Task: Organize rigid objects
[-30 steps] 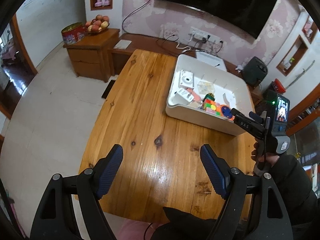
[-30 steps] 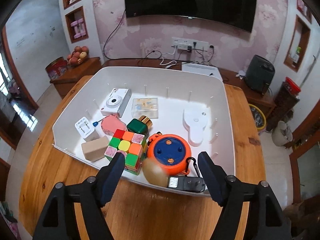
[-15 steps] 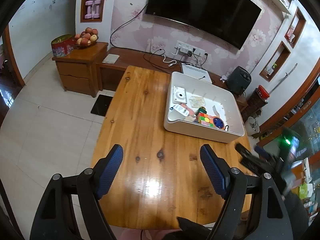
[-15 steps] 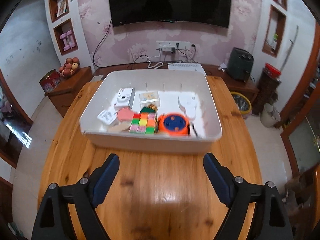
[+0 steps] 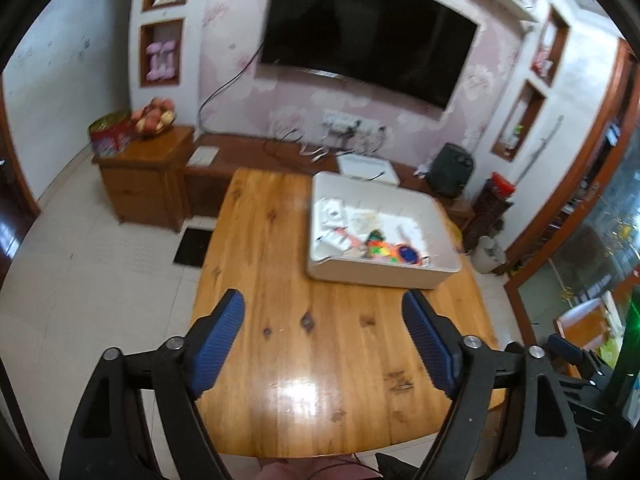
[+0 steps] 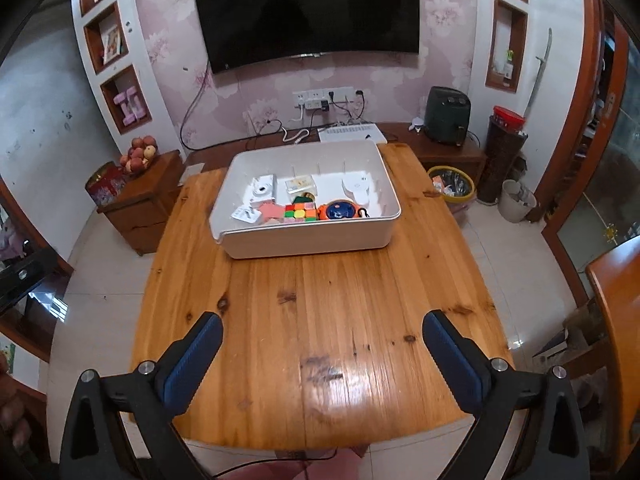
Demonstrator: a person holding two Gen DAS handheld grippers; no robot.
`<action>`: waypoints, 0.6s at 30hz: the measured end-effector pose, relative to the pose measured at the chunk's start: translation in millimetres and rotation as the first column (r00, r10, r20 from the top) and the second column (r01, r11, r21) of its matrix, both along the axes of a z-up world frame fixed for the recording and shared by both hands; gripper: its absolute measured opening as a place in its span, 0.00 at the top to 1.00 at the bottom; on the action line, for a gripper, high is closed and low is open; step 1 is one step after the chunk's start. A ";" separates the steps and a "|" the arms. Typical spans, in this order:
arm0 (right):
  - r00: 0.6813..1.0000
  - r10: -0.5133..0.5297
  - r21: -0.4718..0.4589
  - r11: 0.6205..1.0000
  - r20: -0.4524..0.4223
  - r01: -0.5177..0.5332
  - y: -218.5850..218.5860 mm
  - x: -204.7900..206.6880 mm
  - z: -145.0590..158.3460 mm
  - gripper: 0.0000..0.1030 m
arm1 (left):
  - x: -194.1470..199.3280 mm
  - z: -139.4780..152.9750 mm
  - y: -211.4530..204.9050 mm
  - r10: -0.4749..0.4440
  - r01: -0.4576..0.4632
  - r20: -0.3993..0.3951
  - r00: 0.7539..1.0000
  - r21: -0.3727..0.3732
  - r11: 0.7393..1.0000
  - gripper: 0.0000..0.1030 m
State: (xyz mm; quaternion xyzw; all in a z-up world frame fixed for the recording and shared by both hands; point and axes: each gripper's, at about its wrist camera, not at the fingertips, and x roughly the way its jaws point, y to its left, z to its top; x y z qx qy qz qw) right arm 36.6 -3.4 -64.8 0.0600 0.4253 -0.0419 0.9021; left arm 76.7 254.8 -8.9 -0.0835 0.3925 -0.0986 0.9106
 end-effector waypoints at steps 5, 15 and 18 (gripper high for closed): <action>1.000 0.026 0.001 1.000 0.012 -0.026 5.6 -15.1 26.2 0.01 | -12.9 28.7 -16.9 0.013 -0.015 0.098 0.995 0.025 1.000 0.07; 0.988 0.027 -0.054 0.998 0.149 -0.019 4.5 -41.7 57.7 0.01 | -28.4 44.8 -33.9 0.073 -0.106 0.225 0.972 0.137 0.985 0.02; 0.984 0.018 -0.027 1.000 0.178 -0.013 4.3 -43.2 55.9 0.01 | -29.4 44.3 -31.8 0.103 -0.141 0.231 0.967 0.152 0.978 0.02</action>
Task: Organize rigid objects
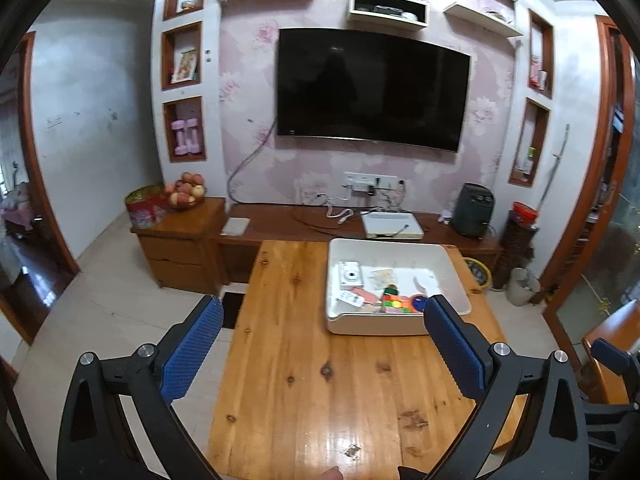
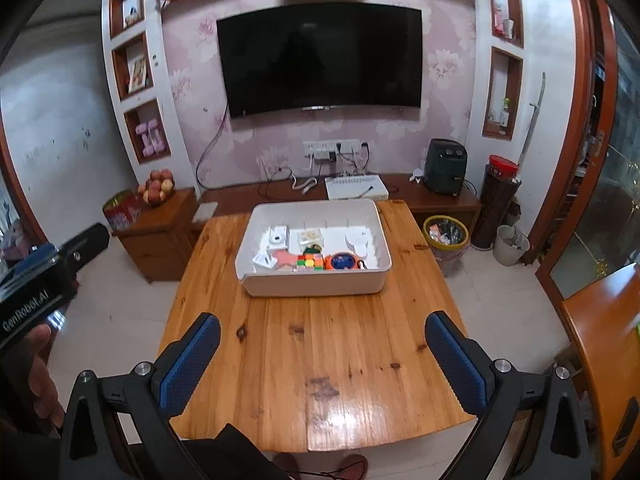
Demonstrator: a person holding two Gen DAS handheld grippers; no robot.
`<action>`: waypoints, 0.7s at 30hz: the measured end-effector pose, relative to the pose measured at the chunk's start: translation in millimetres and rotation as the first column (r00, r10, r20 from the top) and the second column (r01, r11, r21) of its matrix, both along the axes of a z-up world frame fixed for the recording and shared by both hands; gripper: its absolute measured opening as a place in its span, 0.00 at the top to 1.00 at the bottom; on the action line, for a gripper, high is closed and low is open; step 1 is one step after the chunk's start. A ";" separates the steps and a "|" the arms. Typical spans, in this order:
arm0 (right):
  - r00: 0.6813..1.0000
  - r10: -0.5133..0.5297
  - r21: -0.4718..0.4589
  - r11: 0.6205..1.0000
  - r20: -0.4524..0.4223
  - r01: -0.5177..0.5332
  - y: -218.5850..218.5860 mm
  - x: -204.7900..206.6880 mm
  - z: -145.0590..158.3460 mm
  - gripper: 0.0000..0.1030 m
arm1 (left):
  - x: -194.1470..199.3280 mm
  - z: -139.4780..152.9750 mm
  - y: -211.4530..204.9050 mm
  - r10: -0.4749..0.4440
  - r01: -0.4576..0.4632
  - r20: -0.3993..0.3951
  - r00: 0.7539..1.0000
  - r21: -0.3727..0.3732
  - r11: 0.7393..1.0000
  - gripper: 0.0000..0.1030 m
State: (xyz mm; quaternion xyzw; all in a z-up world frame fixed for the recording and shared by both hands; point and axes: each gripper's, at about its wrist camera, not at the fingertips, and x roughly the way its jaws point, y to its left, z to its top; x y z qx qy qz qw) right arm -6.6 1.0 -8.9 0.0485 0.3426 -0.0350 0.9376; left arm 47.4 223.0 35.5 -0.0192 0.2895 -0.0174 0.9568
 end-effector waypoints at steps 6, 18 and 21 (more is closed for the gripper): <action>0.998 0.016 -0.017 1.000 0.061 -0.015 4.0 -8.0 4.1 0.00 | -5.9 -0.5 -4.2 0.033 -0.035 0.052 0.998 0.026 0.999 0.02; 0.976 0.018 -0.084 0.996 0.216 0.000 6.6 -17.6 18.8 0.00 | -14.9 7.1 -15.4 0.028 -0.037 0.150 0.988 0.055 0.998 0.01; 0.973 0.023 -0.089 0.996 0.228 -0.003 6.1 -15.7 19.7 0.00 | -15.4 8.8 -14.3 0.035 -0.044 0.167 0.985 0.049 0.998 0.01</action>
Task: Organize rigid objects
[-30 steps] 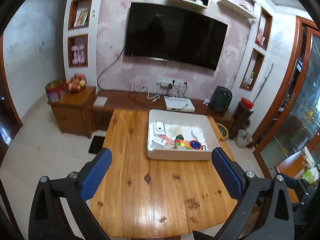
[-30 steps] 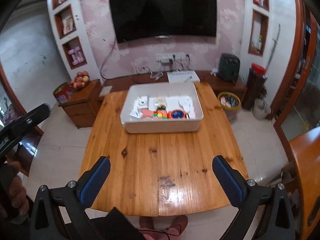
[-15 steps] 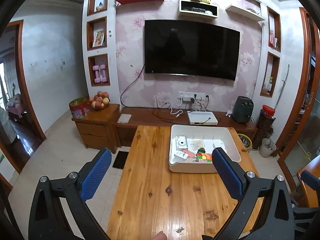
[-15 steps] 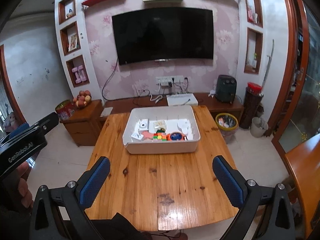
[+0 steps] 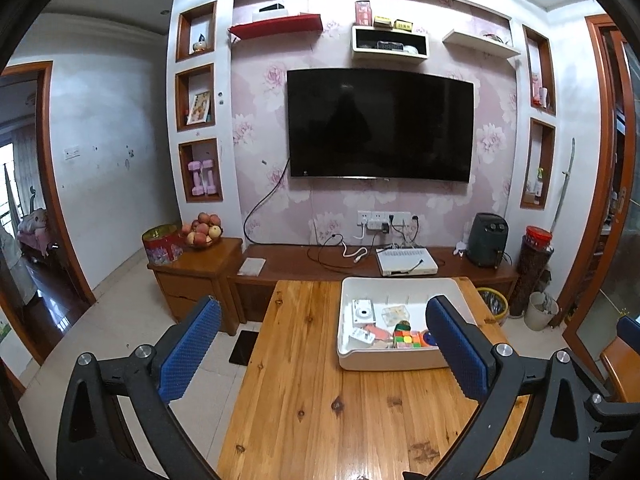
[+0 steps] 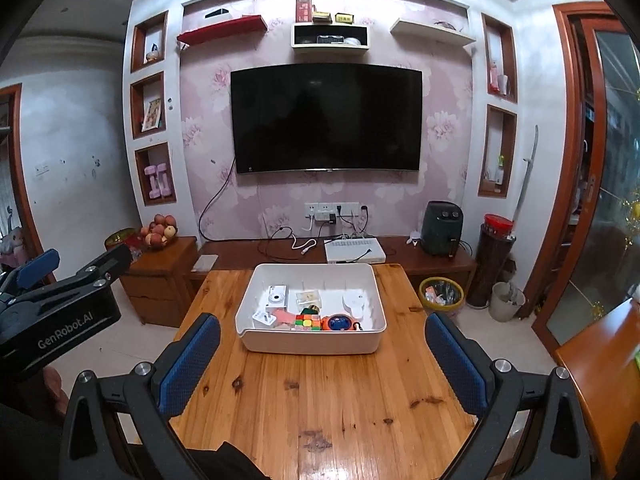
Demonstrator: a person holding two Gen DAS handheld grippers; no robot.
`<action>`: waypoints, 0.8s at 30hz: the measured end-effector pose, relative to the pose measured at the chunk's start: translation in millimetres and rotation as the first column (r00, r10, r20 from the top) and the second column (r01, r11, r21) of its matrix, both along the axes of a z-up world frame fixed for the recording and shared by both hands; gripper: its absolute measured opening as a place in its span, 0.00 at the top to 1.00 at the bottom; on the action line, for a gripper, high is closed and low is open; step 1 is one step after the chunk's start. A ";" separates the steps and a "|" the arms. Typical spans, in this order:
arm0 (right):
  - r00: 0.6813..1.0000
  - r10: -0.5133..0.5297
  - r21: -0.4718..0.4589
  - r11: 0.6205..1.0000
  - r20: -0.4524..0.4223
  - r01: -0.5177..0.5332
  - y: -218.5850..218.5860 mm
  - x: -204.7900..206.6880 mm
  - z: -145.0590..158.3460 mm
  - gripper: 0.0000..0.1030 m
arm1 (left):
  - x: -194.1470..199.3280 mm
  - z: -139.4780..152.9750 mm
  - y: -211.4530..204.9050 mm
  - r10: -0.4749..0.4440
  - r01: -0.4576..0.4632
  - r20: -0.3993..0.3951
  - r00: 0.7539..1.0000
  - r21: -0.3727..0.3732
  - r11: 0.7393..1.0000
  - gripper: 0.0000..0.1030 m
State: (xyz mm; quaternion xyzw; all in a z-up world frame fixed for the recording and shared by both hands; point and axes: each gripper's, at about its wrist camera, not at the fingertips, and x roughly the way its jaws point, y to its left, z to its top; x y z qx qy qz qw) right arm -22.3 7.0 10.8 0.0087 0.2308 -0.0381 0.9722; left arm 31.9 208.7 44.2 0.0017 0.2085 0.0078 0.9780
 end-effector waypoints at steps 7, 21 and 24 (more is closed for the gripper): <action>1.000 0.011 -0.008 1.000 0.011 -0.010 -1.5 1.2 1.3 0.00 | -0.2 2.6 -5.2 -0.010 0.010 0.035 0.999 0.001 1.000 0.01; 1.000 -0.007 -0.011 1.000 -0.001 0.007 -12.3 7.5 1.2 0.00 | 5.6 1.3 -15.1 -0.027 0.027 0.038 0.999 0.004 1.000 0.01; 1.000 -0.006 -0.009 1.000 -0.007 0.006 -13.0 9.9 0.6 0.00 | 6.7 0.8 -16.3 -0.028 0.028 0.034 0.999 0.004 1.000 0.01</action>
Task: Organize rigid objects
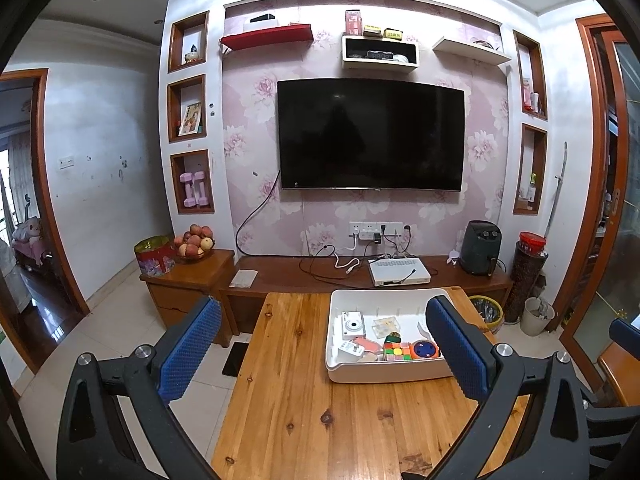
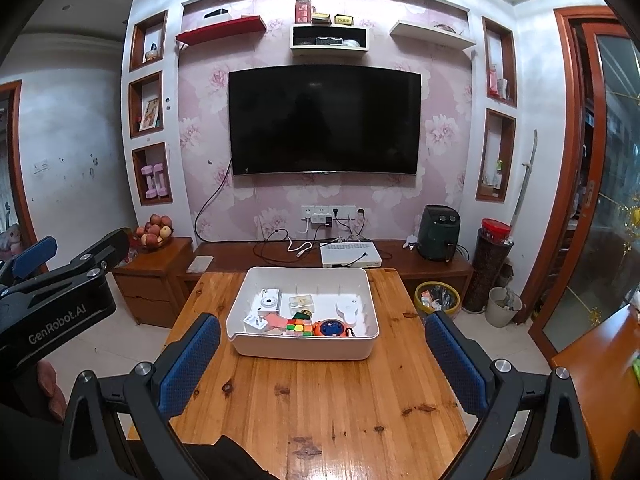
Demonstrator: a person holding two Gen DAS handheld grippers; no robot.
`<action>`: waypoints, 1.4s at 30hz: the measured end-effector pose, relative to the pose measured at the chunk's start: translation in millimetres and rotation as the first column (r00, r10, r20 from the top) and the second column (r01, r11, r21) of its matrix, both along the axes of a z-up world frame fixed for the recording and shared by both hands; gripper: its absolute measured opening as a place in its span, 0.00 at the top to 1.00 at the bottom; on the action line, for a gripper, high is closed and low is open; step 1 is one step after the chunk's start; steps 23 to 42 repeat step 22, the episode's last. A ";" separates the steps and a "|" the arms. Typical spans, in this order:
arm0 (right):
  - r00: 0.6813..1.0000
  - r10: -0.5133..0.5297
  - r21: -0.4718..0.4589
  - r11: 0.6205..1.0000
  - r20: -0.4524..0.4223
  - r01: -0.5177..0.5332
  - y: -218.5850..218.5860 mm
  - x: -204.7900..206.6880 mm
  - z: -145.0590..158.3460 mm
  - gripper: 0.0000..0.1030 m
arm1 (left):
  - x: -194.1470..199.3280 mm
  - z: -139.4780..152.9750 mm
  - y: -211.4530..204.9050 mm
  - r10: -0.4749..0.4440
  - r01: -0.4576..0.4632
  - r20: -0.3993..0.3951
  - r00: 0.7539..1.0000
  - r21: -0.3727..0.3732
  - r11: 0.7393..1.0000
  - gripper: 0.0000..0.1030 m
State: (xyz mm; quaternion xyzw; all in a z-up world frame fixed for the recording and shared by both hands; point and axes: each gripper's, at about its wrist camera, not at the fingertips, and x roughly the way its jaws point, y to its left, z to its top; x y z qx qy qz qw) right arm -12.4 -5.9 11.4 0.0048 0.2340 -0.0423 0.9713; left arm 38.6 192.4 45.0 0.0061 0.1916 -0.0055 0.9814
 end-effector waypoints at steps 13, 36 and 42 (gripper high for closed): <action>0.999 0.026 0.008 1.000 -0.029 -0.026 0.4 10.1 -3.6 0.00 | 2.7 -7.8 1.2 0.012 -0.012 -0.013 1.000 0.005 1.000 0.01; 0.997 0.048 0.011 0.999 -0.052 -0.047 5.1 15.6 -6.8 0.00 | 1.4 -7.9 8.0 0.033 -0.033 -0.020 0.999 0.011 0.999 0.01; 0.997 0.048 0.011 0.999 -0.052 -0.047 5.1 15.6 -6.8 0.00 | 1.4 -7.9 8.0 0.033 -0.033 -0.020 0.999 0.011 0.999 0.01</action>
